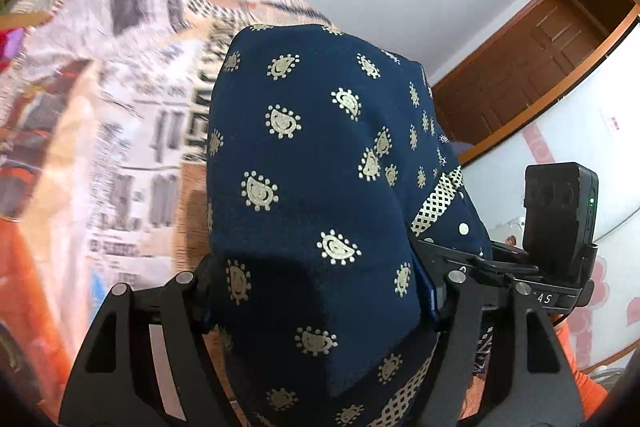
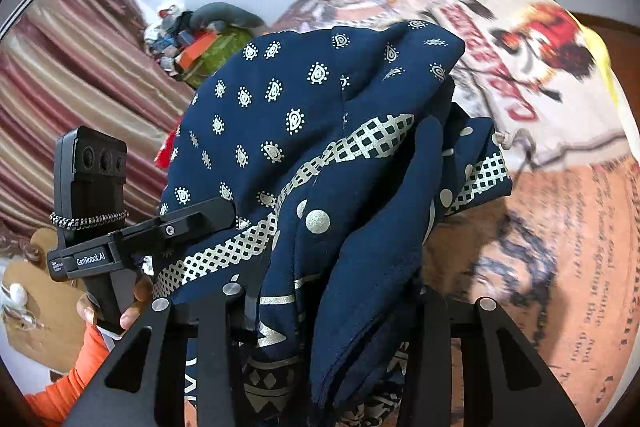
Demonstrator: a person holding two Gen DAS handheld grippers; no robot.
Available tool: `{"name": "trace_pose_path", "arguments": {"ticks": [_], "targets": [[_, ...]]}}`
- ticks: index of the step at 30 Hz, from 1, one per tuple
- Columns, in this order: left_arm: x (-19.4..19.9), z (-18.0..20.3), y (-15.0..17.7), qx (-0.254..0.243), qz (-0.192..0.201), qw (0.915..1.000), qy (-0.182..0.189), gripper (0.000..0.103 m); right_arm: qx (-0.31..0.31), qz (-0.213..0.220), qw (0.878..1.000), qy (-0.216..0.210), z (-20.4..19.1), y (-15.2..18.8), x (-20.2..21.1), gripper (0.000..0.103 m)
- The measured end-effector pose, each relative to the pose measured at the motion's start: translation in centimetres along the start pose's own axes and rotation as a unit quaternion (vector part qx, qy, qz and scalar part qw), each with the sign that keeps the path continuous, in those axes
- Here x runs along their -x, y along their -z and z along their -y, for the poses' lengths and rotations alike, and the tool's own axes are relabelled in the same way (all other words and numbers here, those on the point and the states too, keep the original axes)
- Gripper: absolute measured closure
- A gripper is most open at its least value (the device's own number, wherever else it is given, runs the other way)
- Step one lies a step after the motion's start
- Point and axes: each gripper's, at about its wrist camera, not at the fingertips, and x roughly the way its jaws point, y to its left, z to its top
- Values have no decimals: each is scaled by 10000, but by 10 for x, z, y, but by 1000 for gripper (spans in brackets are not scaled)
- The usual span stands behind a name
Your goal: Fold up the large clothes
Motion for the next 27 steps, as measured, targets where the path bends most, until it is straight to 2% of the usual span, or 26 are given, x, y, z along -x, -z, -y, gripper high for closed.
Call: {"name": "trace_pose_path", "arguments": {"ticks": [7,15,21,27], "targets": [[53,-46,1,196,351,9990,-219,30,326,-59,9992,-202,-54,-7,-27,65],[97,-104,16,520,500,9959,-554,31,526,-368,9967,-500,-108,-7,-89,65],[102,-147,30,831,403,9933,-692,31,522,-695,9943,-612,-125,-4,-138,65],[82,-184,47,1140,144,9910,-691,31,389,-1081,9918,-553,-121,7,-182,65]]}}
